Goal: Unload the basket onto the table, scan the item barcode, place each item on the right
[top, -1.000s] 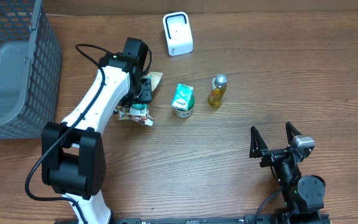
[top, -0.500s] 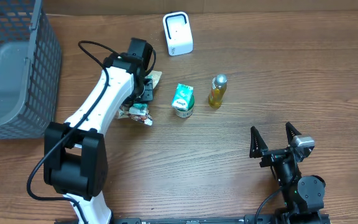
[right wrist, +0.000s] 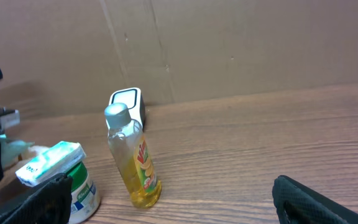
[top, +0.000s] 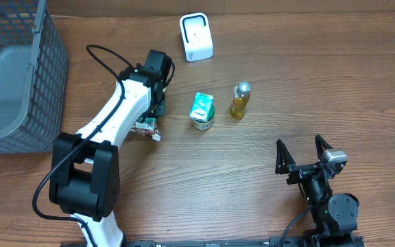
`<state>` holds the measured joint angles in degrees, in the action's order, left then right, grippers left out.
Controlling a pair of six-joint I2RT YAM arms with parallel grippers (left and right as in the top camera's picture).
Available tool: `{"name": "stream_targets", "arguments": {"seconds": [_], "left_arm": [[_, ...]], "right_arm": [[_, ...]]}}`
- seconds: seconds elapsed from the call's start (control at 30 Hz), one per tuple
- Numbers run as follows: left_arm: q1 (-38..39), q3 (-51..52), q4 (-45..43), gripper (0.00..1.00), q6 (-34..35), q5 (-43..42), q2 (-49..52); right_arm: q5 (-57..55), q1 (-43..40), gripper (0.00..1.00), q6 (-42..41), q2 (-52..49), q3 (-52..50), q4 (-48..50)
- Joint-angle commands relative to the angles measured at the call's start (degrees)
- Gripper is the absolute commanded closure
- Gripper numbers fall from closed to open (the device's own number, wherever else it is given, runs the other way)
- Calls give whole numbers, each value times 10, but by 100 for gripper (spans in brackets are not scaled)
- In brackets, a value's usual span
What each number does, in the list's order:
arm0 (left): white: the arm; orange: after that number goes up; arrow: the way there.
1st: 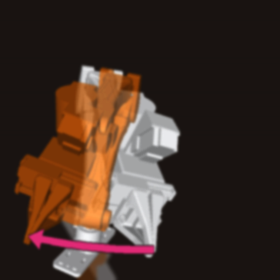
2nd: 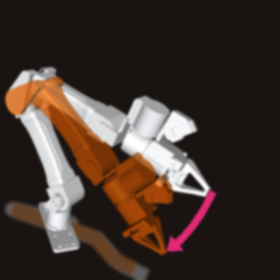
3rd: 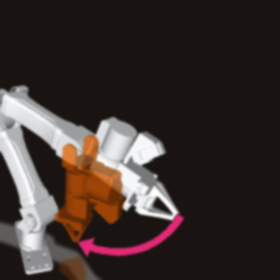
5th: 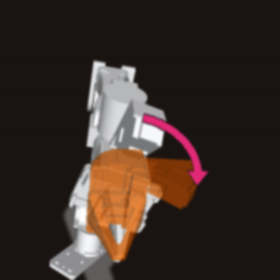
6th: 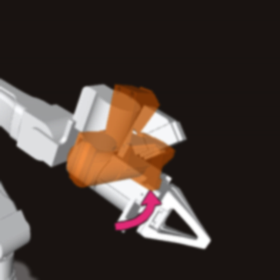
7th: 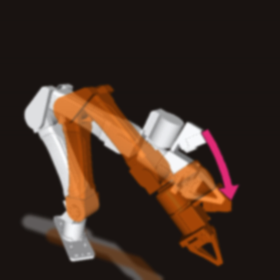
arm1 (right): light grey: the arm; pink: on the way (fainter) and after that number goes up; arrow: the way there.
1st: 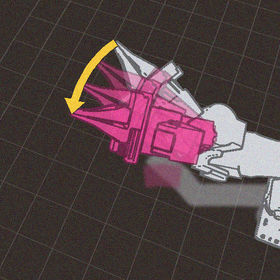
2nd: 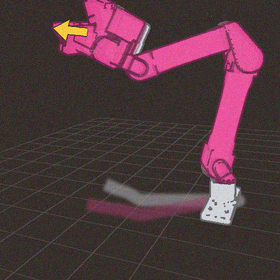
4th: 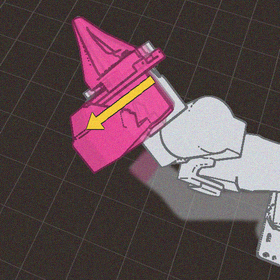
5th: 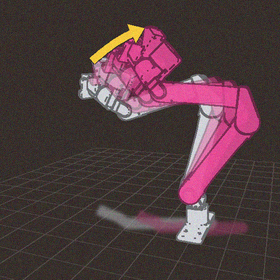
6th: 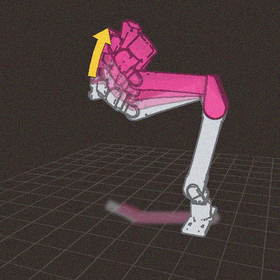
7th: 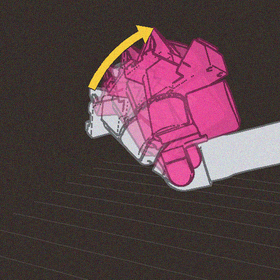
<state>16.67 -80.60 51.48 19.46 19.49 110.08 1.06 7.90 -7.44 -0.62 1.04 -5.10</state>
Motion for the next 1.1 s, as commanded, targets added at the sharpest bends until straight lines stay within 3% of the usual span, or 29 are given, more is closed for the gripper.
{"name": "stream_targets", "arguments": {"seconds": [0.0,0.07,0.23,0.33,0.4,0.57,1.07], "left_arm": [[-22,33,-31,83,-31,38,2],[-32,37,-36,81,-34,38,2],[-55,37,-37,56,-39,19,2],[-66,36,-40,24,-58,-12,2],[-75,36,-45,13,-81,-44,2],[-96,36,-45,10,-92,-69,2],[-142,10,-35,17,-87,-213,0]], "right_arm": [[-3,-2,0,4,5,-6,3],[-3,-2,0,4,5,-6,3],[-3,-2,0,4,5,-6,3],[-3,-2,0,4,5,-6,3],[-3,-2,0,4,5,-6,3],[-3,-2,0,4,5,-6,3],[-3,-2,0,4,5,-6,3]]}}
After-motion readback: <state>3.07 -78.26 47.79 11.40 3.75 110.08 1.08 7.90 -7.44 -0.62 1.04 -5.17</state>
